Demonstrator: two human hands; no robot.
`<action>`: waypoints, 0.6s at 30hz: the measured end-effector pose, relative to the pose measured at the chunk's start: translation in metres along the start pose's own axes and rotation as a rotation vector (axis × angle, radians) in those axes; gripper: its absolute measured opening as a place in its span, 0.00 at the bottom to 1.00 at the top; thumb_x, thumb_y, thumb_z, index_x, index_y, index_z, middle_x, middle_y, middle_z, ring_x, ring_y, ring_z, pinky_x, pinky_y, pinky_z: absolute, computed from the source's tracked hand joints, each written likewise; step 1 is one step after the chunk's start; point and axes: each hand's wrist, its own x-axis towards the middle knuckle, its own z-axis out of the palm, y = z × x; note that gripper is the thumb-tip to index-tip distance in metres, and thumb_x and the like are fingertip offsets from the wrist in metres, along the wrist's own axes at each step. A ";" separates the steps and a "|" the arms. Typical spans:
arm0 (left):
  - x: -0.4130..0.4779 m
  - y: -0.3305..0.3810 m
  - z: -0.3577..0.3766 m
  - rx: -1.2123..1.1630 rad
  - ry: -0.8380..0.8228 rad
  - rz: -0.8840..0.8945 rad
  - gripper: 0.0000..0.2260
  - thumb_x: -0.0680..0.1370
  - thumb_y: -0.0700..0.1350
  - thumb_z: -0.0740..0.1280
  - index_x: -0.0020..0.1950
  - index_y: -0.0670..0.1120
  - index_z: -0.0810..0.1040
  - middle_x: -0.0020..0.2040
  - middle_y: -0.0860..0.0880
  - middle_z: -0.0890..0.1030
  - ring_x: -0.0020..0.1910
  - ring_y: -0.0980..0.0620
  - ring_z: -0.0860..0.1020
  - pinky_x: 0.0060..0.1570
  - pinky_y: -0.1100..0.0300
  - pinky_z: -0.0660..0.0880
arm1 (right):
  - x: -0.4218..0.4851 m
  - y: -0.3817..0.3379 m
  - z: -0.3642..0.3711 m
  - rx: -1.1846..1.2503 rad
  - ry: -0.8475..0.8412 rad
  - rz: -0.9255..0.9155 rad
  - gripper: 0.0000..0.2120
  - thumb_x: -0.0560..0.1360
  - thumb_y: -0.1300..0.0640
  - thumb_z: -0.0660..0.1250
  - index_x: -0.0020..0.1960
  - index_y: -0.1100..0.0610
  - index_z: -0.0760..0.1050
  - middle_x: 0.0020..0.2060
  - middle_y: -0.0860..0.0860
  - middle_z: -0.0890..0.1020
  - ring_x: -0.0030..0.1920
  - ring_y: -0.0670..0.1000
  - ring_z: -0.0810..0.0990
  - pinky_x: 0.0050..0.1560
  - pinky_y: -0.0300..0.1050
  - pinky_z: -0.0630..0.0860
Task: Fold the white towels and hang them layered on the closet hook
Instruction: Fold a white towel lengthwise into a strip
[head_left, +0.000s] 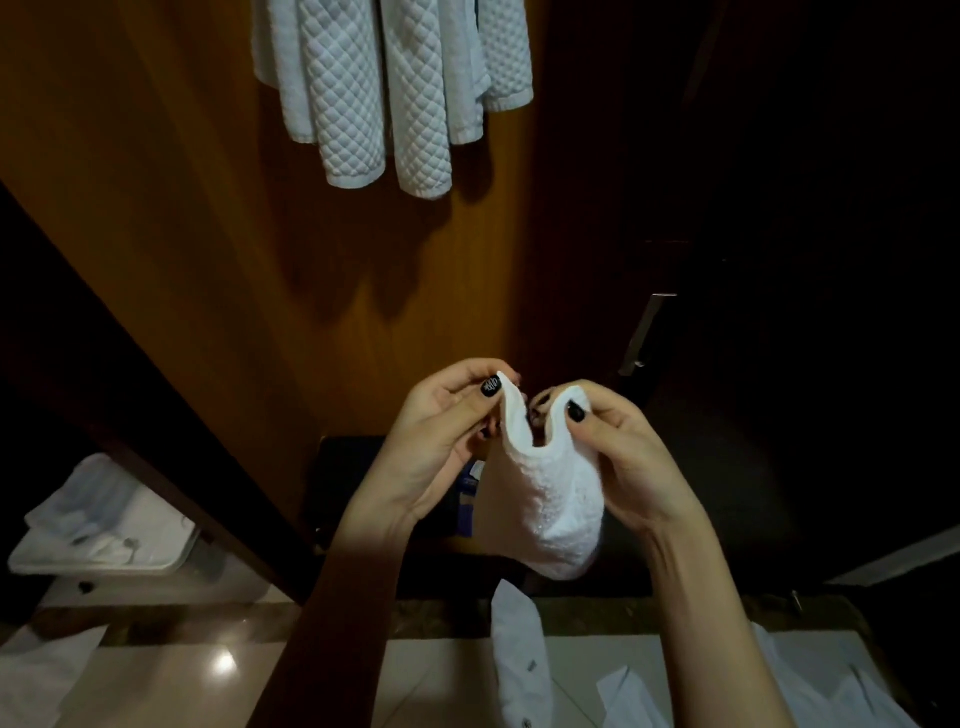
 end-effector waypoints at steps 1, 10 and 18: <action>0.001 0.000 0.001 0.002 -0.003 -0.007 0.05 0.72 0.45 0.70 0.45 0.51 0.85 0.41 0.50 0.83 0.39 0.56 0.80 0.41 0.66 0.76 | 0.000 0.000 0.000 -0.032 0.010 0.006 0.09 0.74 0.61 0.64 0.46 0.54 0.84 0.41 0.49 0.84 0.42 0.45 0.82 0.43 0.37 0.77; 0.012 0.000 0.009 0.085 0.024 -0.047 0.05 0.73 0.49 0.71 0.44 0.49 0.86 0.39 0.47 0.81 0.41 0.45 0.75 0.41 0.59 0.71 | 0.007 0.003 0.003 -0.040 0.088 -0.006 0.07 0.69 0.63 0.69 0.38 0.52 0.82 0.34 0.52 0.85 0.36 0.48 0.84 0.37 0.38 0.78; 0.014 0.009 0.016 0.026 -0.039 -0.085 0.07 0.71 0.49 0.71 0.44 0.47 0.86 0.43 0.47 0.86 0.42 0.53 0.84 0.39 0.63 0.79 | 0.012 0.006 0.005 -0.132 0.131 -0.089 0.03 0.69 0.61 0.72 0.40 0.59 0.78 0.43 0.48 0.83 0.47 0.47 0.82 0.47 0.39 0.78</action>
